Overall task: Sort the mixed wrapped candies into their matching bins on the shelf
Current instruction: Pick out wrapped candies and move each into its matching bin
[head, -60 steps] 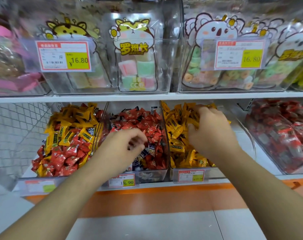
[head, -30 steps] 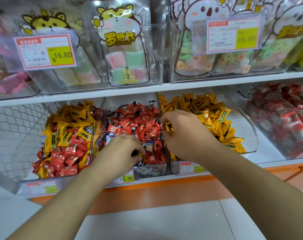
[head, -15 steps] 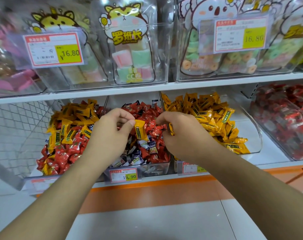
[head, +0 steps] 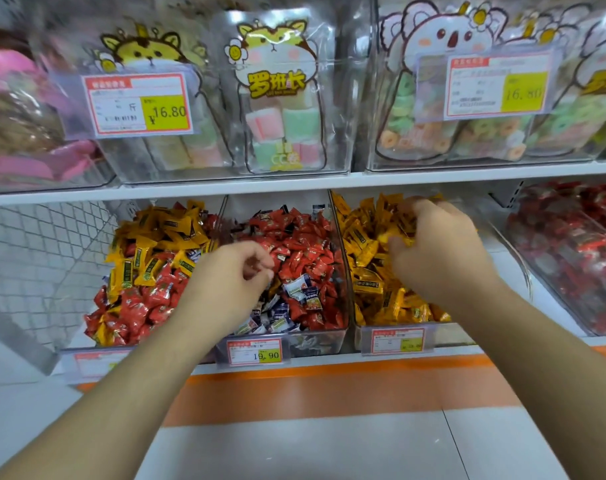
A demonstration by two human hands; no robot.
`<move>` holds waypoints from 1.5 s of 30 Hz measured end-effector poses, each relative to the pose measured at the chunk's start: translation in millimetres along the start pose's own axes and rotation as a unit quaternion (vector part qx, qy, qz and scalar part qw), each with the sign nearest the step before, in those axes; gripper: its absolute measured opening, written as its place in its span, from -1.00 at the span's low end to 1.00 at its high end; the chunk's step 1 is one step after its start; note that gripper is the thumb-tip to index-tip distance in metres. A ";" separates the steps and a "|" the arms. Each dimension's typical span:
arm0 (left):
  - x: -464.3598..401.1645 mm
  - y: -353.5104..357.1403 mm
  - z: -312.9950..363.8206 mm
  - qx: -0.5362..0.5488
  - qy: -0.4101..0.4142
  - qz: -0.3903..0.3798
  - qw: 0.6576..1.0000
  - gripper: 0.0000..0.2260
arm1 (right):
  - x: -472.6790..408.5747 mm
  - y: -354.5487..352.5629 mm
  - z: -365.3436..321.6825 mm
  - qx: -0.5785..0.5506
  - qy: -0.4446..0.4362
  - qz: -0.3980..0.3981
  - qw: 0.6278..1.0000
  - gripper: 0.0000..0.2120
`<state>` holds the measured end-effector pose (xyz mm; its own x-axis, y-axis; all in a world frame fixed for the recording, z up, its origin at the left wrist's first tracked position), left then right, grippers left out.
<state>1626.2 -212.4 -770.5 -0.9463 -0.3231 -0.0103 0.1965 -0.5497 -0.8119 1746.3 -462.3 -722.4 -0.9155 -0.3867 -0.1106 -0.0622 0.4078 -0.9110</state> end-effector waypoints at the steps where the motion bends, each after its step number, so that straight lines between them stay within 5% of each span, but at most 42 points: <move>1: -1.9 6.6 -0.4 -0.040 0.000 -0.012 0.999 -0.88 | 0.3 1.2 0.2 -0.007 0.004 -0.005 1.000 -0.59; 10: -19.2 33.8 -2.9 -0.180 -0.011 0.014 0.983 -0.87 | 4.8 18.3 -19.7 -0.068 -0.061 -0.034 0.995 -0.72; 21: -13.4 25.8 1.2 -0.177 -0.009 0.043 0.983 -0.89 | 5.3 18.5 -25.8 -0.077 -0.086 -0.028 0.993 -0.76; 28: 8.5 -29.8 10.0 0.053 -0.029 0.117 0.991 -0.93 | 9.8 26.0 -38.3 -0.106 -0.122 -0.062 0.985 -0.77; 35: 18.0 -7.2 26.6 0.359 -0.044 0.062 0.930 -0.92 | 29.1 44.9 -70.5 -0.139 -0.190 -0.114 0.965 -0.55; 39: 21.8 11.0 47.4 0.318 -0.003 0.018 0.948 -0.94 | 25.4 36.5 -68.0 -0.117 -0.175 -0.077 0.975 -0.80; 45: 12.6 2.3 28.7 0.037 0.021 -0.002 0.999 -0.90 | 1.4 13.7 -6.6 0.039 -0.015 -0.049 0.998 -0.58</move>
<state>1622.1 -239.8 -755.8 -0.9567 -0.2890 -0.0339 0.2103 -0.6063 -0.7669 1741.5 -451.8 -732.4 -0.8942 -0.4467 -0.0296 -0.1193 0.3015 -0.9460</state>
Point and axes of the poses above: each hand's wrist, its own x-axis away from the middle knuckle, its own y-axis out of the palm, z = x × y, the point moved 8 cm from there along -x, towards the middle knuckle, and after that the axes turned 11 degrees about -z, right-handed, at the moved point
